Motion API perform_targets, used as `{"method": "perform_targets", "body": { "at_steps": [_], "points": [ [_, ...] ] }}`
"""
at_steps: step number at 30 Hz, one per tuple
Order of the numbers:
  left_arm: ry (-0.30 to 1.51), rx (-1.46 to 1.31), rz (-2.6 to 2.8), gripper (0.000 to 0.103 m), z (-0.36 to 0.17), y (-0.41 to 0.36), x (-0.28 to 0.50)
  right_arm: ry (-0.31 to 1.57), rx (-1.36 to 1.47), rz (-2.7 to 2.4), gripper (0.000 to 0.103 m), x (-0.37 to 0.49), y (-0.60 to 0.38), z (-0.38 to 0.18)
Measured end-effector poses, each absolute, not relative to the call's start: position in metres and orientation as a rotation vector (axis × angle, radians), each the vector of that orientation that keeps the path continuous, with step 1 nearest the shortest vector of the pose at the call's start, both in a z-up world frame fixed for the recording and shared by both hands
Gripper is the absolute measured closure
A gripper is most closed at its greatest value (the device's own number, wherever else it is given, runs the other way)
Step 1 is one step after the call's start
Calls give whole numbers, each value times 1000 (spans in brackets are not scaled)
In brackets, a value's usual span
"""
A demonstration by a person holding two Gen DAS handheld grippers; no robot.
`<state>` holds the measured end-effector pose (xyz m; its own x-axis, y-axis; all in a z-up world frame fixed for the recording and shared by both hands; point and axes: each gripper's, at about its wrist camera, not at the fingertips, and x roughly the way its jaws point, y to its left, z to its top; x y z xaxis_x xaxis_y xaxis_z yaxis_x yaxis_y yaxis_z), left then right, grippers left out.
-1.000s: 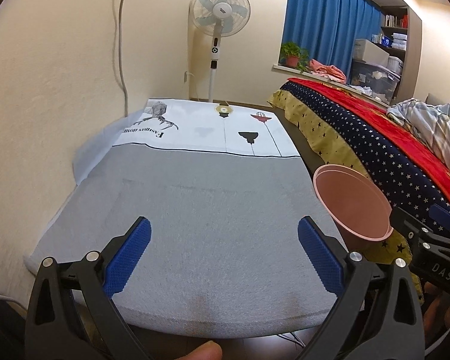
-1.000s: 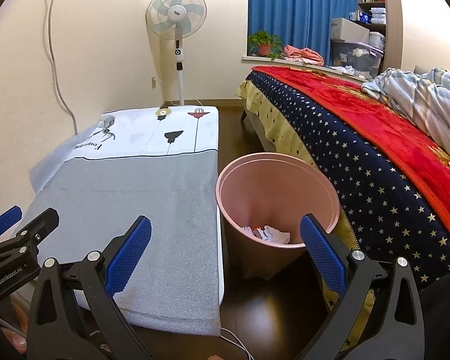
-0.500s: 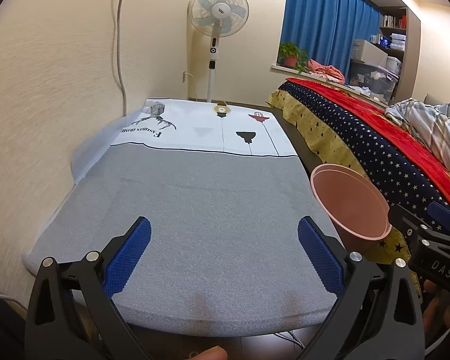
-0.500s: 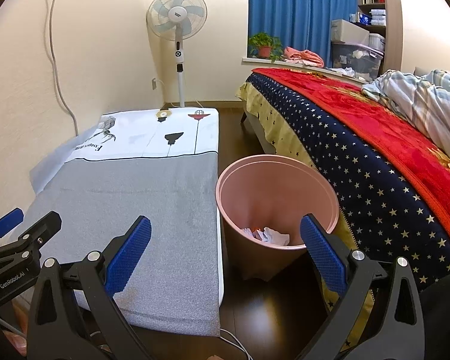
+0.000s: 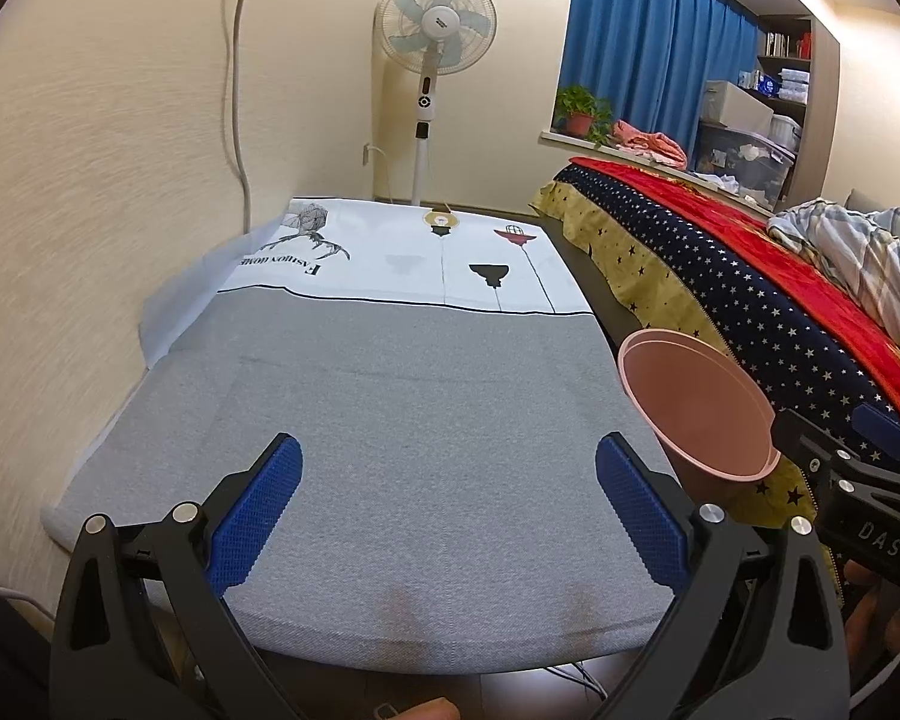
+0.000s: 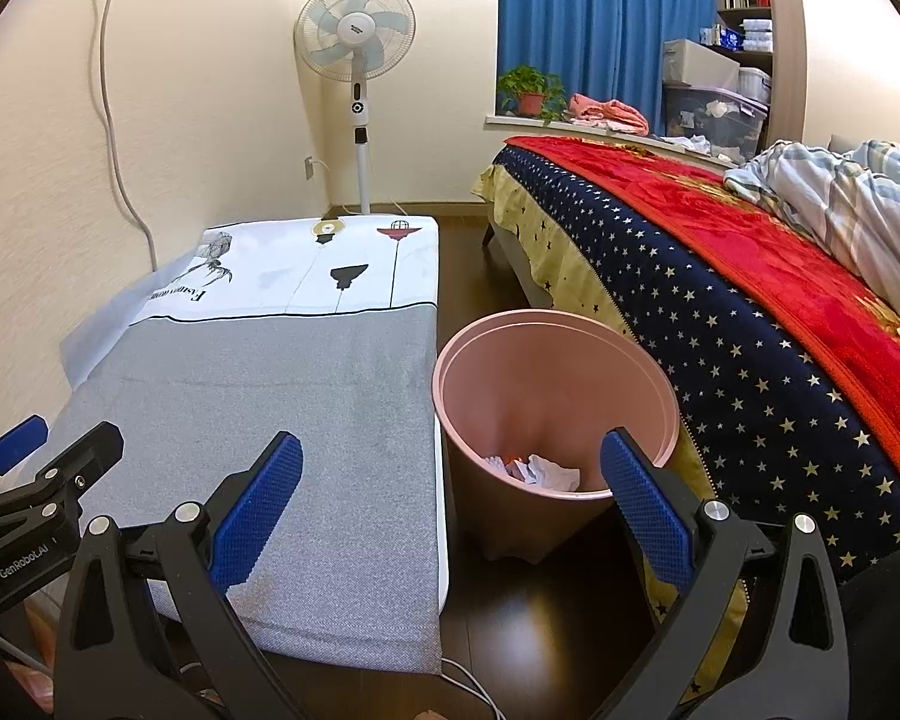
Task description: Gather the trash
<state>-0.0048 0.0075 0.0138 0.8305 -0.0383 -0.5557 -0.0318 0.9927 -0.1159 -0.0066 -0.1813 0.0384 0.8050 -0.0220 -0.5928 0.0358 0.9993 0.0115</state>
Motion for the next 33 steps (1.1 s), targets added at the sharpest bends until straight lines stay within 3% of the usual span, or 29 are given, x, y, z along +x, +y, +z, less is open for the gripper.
{"method": "perform_targets", "body": {
  "at_steps": [33],
  "points": [
    [589,-123,-10,8,14,6,-5,638,22,-29,5,-6,-179,38]
  ]
}}
